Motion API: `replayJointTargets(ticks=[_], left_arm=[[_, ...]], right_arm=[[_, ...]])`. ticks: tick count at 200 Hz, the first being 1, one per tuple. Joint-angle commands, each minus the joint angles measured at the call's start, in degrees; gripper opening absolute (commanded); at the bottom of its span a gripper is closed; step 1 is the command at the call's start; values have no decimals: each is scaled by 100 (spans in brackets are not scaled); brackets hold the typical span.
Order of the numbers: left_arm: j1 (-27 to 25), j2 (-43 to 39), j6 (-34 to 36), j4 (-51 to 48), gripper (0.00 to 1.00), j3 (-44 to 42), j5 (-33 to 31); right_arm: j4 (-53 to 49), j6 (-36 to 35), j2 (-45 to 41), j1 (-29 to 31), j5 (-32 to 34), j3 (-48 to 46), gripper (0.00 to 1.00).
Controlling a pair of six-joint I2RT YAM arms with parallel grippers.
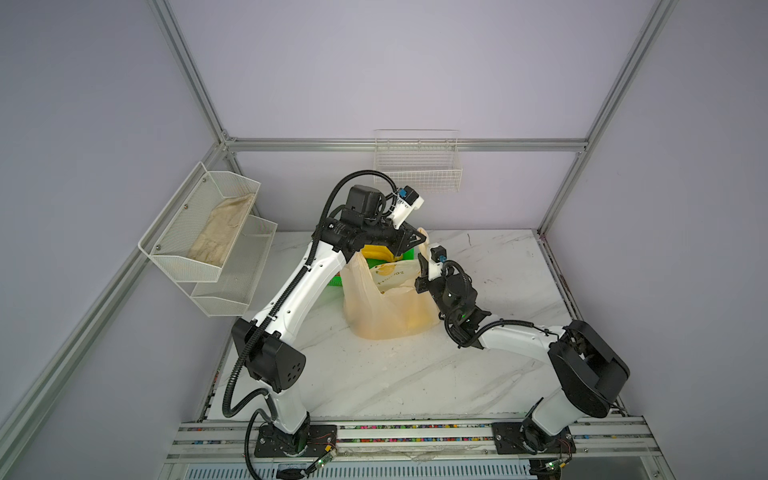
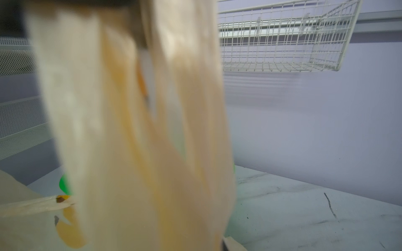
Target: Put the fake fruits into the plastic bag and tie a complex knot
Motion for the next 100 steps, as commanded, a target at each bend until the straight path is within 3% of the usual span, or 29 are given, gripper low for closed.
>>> replayJointTargets(ticks=[1, 21, 31, 41, 69, 100], left_arm=[[48, -15, -29, 220, 2, 509, 204], [106, -23, 11, 245, 0, 475, 332], [156, -24, 14, 247, 0, 459, 458], [211, -23, 34, 247, 0, 446, 612], [324, -3, 74, 232, 0, 407, 955], [338, -33, 158, 227, 0, 312, 1028]], right_arm=[[-70, -30, -185, -23, -29, 19, 6], [-256, -225, -408, -63, -359, -23, 35], [-501, -339, -565, -111, -701, -4, 65], [-891, -404, -769, -164, -1011, 54, 78], [-2001, -638, -1528, -537, -2024, 95, 90], [-3315, -1028, -1783, -1410, -4195, 565, 92]])
